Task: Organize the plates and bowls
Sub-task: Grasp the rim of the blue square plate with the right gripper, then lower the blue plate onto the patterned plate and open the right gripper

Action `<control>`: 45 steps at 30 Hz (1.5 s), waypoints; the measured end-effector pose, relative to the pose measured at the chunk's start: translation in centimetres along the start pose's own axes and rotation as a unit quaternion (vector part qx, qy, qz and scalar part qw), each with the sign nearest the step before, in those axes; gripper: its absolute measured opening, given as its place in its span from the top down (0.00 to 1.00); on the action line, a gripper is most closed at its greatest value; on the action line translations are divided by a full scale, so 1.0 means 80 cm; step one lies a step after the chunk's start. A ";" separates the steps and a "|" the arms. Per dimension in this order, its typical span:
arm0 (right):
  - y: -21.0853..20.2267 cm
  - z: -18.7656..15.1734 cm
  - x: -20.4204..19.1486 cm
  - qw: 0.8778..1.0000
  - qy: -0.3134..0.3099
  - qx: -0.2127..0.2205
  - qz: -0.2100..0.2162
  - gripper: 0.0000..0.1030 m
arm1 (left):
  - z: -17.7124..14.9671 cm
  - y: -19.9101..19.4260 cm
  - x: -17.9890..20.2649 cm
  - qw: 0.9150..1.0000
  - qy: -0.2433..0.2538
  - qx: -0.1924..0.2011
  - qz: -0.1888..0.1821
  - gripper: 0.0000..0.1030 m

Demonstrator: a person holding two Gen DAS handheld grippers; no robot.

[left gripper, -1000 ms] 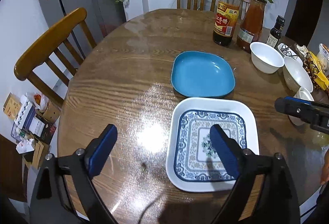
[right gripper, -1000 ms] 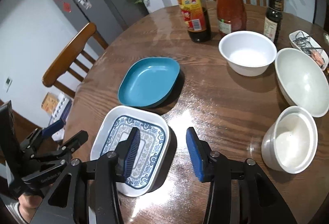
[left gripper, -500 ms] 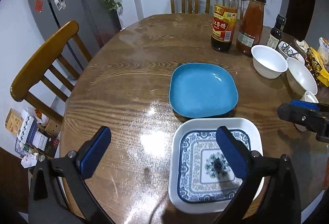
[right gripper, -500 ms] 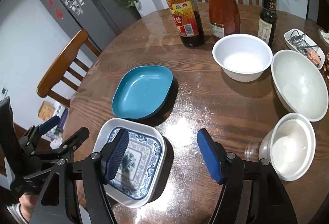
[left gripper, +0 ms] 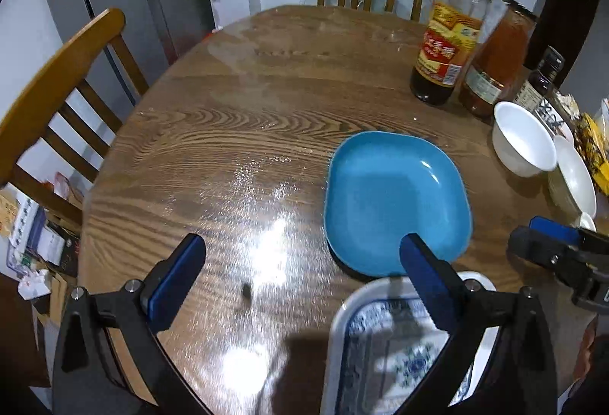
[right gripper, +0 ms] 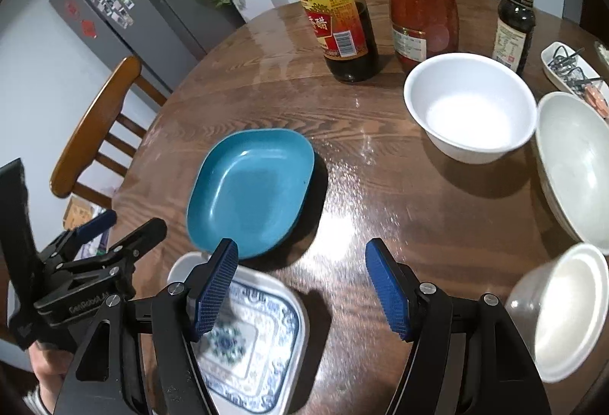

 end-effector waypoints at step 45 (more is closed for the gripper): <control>0.018 0.007 -0.021 0.999 -0.007 -0.006 0.041 0.84 | 0.016 0.004 0.032 0.999 0.037 0.013 -0.030 0.86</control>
Point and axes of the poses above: each gripper's, at about its wrist camera, not at the fingertips, and y roughly the way its jaws point, x to its right, z to its top, the point moved 4 cm from there along y, roughly the way its jaws point, and after that the axes turned 7 degrees about y, right-handed, at the moved point
